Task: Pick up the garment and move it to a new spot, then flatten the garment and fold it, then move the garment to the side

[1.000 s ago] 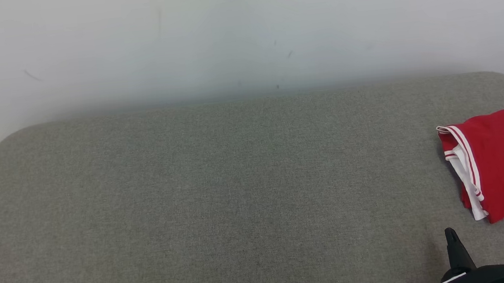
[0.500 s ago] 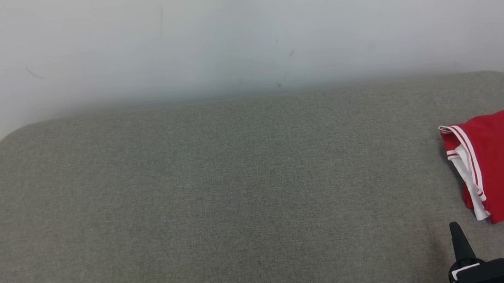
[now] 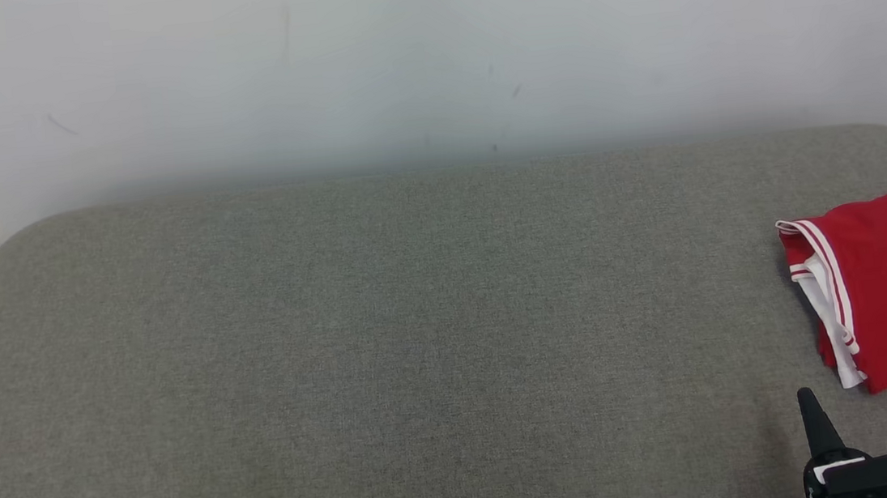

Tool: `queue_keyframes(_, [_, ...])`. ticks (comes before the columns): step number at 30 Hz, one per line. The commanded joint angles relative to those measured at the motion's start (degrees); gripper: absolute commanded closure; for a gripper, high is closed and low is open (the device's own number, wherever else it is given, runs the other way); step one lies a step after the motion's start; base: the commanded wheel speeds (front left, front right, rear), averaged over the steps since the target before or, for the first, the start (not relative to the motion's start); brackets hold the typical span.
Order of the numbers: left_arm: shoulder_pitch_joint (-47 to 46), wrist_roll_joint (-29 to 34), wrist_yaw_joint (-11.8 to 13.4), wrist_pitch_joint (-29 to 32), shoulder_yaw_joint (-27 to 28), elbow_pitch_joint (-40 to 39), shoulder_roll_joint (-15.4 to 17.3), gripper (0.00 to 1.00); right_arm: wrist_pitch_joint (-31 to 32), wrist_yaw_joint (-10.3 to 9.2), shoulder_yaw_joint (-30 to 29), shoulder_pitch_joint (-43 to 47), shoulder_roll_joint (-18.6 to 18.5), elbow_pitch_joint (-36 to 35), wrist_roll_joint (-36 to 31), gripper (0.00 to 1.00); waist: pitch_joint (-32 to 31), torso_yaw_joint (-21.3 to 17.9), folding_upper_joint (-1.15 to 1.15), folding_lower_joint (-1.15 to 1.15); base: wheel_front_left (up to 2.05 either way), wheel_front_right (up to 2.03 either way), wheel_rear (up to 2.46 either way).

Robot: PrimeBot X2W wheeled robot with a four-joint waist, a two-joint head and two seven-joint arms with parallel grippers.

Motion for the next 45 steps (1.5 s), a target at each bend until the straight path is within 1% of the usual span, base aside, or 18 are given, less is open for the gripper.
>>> queue_keyframes(1, [-1.0, -2.11, -0.51, 0.45, 0.38, -0.56, 0.37, 1.0, 0.49, -0.02, -0.47, -1.21, 0.18, -0.73, 1.95, 1.0, 0.03, 0.04, 0.0, 0.0, 0.0, 0.0, 0.0])
queue_keyframes(12, [-1.29, -8.83, -0.97, 2.05, 0.82, -0.74, 0.39, 1.0, 2.16, -0.02, -1.81, -1.3, 0.59, -1.15, 8.29, 1.0, 0.22, 0.27, 0.0, 0.0, 0.0, 0.0, 0.0])
queue_keyframes(45, [-1.66, -23.47, -1.9, 5.61, 1.7, -1.16, 0.42, 1.0, 6.07, -0.02, -4.87, -2.01, 1.68, -2.17, 22.55, 1.0, 0.73, 0.89, 0.0, 0.0, 0.0, 0.0, 0.0])
